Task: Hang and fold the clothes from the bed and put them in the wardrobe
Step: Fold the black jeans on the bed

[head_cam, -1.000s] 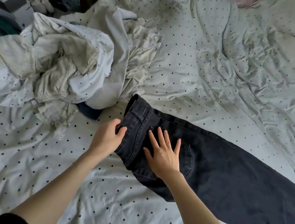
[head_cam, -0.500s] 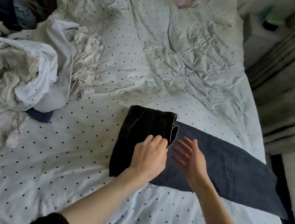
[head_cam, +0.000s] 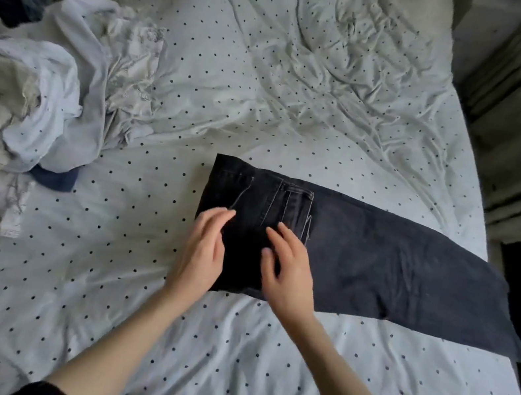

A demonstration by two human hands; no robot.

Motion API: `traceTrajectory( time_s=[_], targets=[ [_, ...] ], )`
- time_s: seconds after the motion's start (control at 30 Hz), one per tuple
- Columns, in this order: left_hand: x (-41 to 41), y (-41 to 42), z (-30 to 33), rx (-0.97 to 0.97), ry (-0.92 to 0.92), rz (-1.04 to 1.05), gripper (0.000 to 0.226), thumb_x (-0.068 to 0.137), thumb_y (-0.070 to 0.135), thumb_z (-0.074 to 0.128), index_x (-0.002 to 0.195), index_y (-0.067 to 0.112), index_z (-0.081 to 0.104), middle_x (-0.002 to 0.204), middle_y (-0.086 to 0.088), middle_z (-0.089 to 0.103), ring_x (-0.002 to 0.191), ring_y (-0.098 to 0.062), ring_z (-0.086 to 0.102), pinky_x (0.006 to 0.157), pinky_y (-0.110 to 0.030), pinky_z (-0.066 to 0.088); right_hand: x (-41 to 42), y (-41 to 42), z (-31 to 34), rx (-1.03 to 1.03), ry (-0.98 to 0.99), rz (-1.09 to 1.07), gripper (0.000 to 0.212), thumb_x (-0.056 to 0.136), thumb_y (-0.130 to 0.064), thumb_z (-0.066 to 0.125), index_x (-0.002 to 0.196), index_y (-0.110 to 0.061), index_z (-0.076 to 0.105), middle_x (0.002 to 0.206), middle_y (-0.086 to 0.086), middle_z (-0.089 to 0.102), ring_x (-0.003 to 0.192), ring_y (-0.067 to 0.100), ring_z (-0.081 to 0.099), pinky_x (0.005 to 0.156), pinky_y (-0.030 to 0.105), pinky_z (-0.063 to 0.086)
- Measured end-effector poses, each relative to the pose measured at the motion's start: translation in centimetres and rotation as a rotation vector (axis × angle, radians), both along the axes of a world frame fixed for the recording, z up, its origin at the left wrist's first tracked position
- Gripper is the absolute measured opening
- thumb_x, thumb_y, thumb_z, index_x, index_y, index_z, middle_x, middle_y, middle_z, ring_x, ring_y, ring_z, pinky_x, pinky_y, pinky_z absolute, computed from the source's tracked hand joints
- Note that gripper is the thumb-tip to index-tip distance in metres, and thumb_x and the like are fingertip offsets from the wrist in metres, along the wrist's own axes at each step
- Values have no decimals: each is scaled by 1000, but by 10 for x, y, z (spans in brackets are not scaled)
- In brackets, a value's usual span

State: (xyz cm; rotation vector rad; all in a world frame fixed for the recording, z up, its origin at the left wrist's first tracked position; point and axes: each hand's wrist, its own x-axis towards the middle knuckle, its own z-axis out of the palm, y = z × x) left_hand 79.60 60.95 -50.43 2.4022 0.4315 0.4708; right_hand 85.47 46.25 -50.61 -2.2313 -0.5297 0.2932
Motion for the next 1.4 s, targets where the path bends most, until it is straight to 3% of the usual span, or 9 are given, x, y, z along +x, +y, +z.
traceTrajectory(
  time_s=[0.2,0.37,0.6,0.7,0.87,1.07,1.17,1.3,1.4],
  targets=[
    [5,44,-19,-611,456,176,54,99,31,43,147,13,26,147,-6,37,132,-18,40,110,-34,33,-6,8,-42,-467,-135,207,59,97,-55,20,146,-37,-7,155,-10,-12,145,18,-15,118,41,-2],
    [26,57,-20,-837,423,164,42,88,34,62,125,19,48,111,8,59,88,6,55,63,-7,44,2,9,-58,-444,-79,246,55,96,-53,11,140,-39,-18,151,-15,-18,139,10,-26,116,34,-10],
    [37,21,27,-644,211,47,32,78,29,65,107,27,52,95,11,66,90,-11,65,82,-35,53,24,-10,-22,126,381,116,48,98,-29,47,141,-40,27,149,-19,24,142,1,11,115,21,14],
    [53,-19,58,-574,175,-23,42,72,37,64,112,32,50,87,20,65,82,1,61,74,-16,49,44,-34,6,538,825,-103,31,99,-35,44,122,-27,63,129,-8,60,125,9,50,107,32,36],
    [89,-124,62,-84,272,-136,69,84,48,57,141,16,35,128,-2,48,113,-18,50,91,-34,45,83,-118,16,848,1220,-421,64,97,-57,19,132,-13,49,121,4,61,103,20,61,79,37,49],
    [118,-227,2,374,835,-512,54,99,37,33,149,20,21,158,2,11,145,-19,3,115,-52,0,107,-228,6,563,1039,-418,40,98,-54,23,122,-38,50,124,-14,54,109,4,55,88,32,47],
    [110,-232,-23,438,779,-474,49,100,28,35,147,23,26,159,6,7,146,-17,-5,113,-54,-8,106,-249,-11,441,947,-342,35,99,-44,36,127,-34,53,134,-12,52,115,6,53,100,37,45],
    [91,-207,-27,205,417,-74,53,96,16,47,146,14,31,157,-6,17,145,-23,11,115,-49,15,99,-238,-31,-86,480,-39,50,100,-34,40,148,-26,28,157,-2,19,143,16,22,117,42,18],
    [92,-188,-26,-239,471,174,65,95,22,51,149,10,16,155,-12,16,143,-24,17,112,-33,21,88,-226,-48,-337,241,183,58,100,-36,38,151,-28,12,159,1,-6,146,23,-5,117,46,5]
  ],
)
